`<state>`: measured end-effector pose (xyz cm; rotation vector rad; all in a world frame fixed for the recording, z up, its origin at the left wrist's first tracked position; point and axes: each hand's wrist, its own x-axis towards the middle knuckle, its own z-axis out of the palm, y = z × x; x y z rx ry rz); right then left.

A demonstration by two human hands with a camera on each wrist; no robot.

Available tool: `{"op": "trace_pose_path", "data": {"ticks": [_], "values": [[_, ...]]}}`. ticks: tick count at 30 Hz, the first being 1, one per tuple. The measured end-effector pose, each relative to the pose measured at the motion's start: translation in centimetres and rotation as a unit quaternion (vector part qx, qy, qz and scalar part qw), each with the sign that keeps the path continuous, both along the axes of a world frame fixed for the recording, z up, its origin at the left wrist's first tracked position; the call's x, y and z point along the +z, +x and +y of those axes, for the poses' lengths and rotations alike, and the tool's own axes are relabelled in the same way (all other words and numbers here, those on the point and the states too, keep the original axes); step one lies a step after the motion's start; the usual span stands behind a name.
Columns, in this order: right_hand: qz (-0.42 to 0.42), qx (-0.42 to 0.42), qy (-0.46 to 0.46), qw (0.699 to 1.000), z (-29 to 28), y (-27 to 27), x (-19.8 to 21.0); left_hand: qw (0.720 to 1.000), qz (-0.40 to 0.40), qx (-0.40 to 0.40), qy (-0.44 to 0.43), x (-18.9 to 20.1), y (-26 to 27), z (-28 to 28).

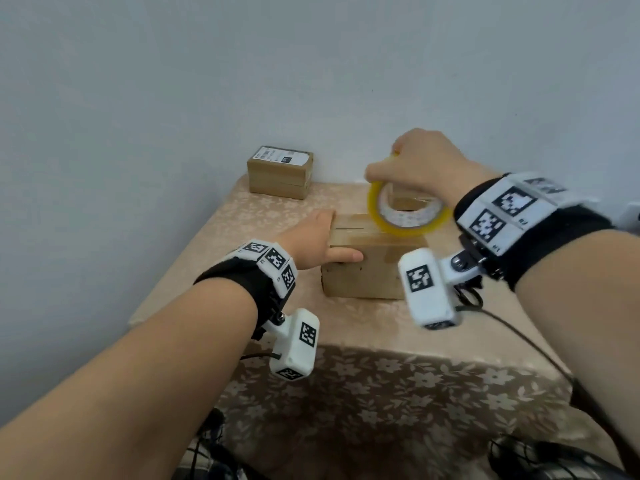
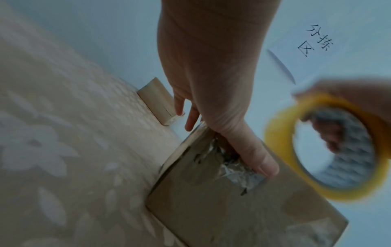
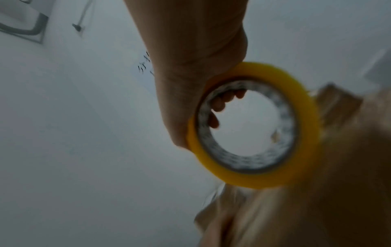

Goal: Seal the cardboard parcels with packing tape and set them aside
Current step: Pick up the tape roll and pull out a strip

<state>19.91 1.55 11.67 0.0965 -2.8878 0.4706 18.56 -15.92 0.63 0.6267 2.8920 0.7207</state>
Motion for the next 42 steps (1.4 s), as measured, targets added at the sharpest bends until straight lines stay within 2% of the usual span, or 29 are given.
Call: {"op": "trace_pose_path", "data": {"ticks": [3, 5, 8, 11, 13, 18, 24, 27, 31, 36, 42], "values": [[-0.055, -0.015, 0.115, 0.992, 2.6, 0.3, 0.2, 1.0, 0.001, -0.008, -0.029, 0.2, 0.2, 0.5], [-0.04, -0.009, 0.137, 0.99, 3.3, 0.5, -0.2, 0.999, -0.004, -0.012, -0.05, 0.5, 0.4, 0.6], [0.001, -0.012, 0.081, 0.997, 3.7, 0.8, -0.8, 0.99, 0.006, -0.017, -0.141, 1.4, 0.7, 0.6], [0.01, -0.024, 0.055, 0.998, 4.4, 0.7, -1.4, 0.954, 0.057, -0.018, -0.293, 2.2, 0.6, 1.4], [0.019, -0.02, 0.068, 0.997, 4.2, 0.8, -1.6, 0.944, 0.063, -0.022, -0.322, 2.3, 0.6, 2.8], [0.026, -0.005, 0.134, 0.991, 2.1, 0.4, -1.4, 0.971, 0.037, -0.05, -0.233, 1.8, 0.7, 6.4], [-0.043, -0.013, 0.1, 0.994, 3.8, -0.6, 0.1, 0.985, 0.037, -0.019, -0.166, 1.8, 1.1, 5.4], [-0.103, -0.037, 0.146, 0.983, 5.8, -1.1, -0.2, 0.985, 0.035, -0.026, -0.168, 2.0, 1.4, 5.4], [-0.175, -0.036, 0.168, 0.969, 7.9, -1.2, -2.8, 0.984, 0.024, -0.032, -0.175, 1.9, 1.4, 5.5], [-0.2, -0.012, 0.142, 0.969, 9.2, -1.1, -5.1, 0.984, 0.024, -0.035, -0.176, 1.9, 1.4, 5.6], [-0.212, -0.029, 0.078, 0.974, 9.7, -0.8, -7.4, 0.981, 0.01, -0.037, -0.192, 1.9, 1.3, 5.7]]}}
